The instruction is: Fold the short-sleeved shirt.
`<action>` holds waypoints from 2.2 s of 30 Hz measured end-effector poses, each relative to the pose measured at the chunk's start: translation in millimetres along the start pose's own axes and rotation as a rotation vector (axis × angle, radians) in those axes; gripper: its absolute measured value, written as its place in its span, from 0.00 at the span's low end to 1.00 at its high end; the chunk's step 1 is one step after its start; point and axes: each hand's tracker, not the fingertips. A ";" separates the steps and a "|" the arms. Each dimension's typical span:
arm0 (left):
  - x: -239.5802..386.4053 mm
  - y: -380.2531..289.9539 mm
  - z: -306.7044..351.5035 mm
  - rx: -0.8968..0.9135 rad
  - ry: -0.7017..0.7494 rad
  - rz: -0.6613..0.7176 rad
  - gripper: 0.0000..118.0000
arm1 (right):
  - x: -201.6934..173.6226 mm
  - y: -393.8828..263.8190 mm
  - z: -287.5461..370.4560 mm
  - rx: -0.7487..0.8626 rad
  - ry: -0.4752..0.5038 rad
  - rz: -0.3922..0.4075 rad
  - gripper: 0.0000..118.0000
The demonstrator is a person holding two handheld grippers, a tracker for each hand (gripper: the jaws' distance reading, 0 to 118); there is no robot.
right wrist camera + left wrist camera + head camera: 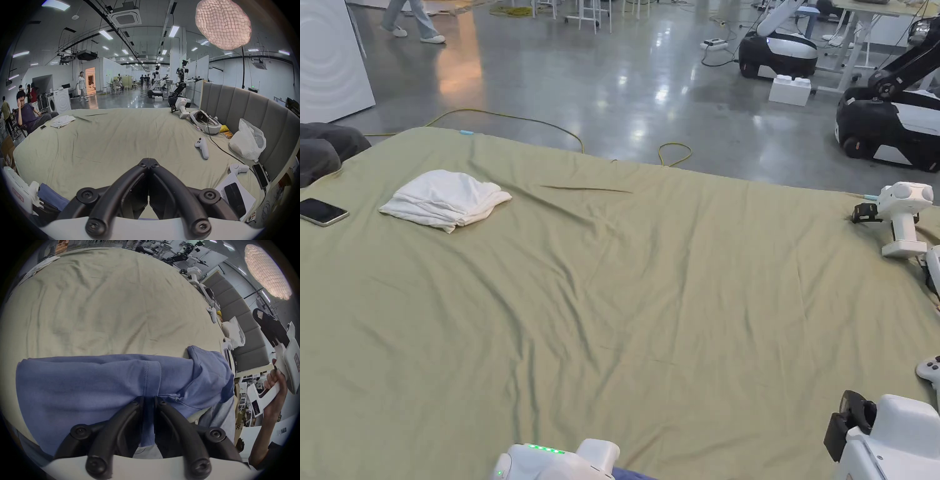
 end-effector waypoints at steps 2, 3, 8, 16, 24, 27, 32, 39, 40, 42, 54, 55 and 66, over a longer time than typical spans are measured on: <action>-6.9 1.8 3.8 0.017 -0.045 0.051 0.12 | 0.1 0.4 0.5 0.005 0.000 -0.002 0.00; -10.3 2.5 8.6 0.014 -0.056 0.054 0.12 | 0.2 1.1 1.1 0.009 0.002 -0.002 0.00; -36.4 6.0 53.1 0.102 -0.084 0.048 0.44 | 0.9 6.9 6.0 0.051 0.008 -0.004 0.00; -124.5 -1.2 131.3 0.269 -0.156 0.201 0.62 | 1.7 23.9 15.8 0.145 0.006 -0.017 0.00; -187.9 -14.2 91.5 0.151 -0.305 0.319 0.63 | -5.3 32.5 19.5 0.186 0.020 -0.011 0.00; -181.5 -21.2 85.4 0.215 -0.412 0.293 0.63 | -8.4 32.9 21.2 0.186 0.021 -0.001 0.00; -197.1 -23.0 58.7 0.181 -0.586 0.360 0.60 | -11.5 31.5 22.0 0.178 0.021 0.007 0.00; -205.4 -21.3 45.7 0.137 -0.557 0.361 0.15 | -15.6 30.4 22.6 0.162 0.020 0.013 0.00; -205.8 -21.6 47.6 0.144 -0.572 0.354 0.15 | -16.1 30.7 22.8 0.161 0.020 0.016 0.00; -207.2 -20.2 51.6 0.166 -0.553 0.331 0.14 | -16.9 31.7 23.3 0.162 0.021 0.022 0.00; -184.4 1.2 151.9 0.274 -0.359 0.220 0.12 | -14.3 36.6 22.6 0.165 0.026 0.035 0.00; -185.2 3.0 166.9 0.284 -0.326 0.204 0.12 | -14.0 37.0 22.1 0.166 0.026 0.034 0.00; -116.1 21.5 236.1 0.233 0.149 0.092 0.12 | -16.9 35.4 15.5 0.166 0.058 0.018 0.00</action>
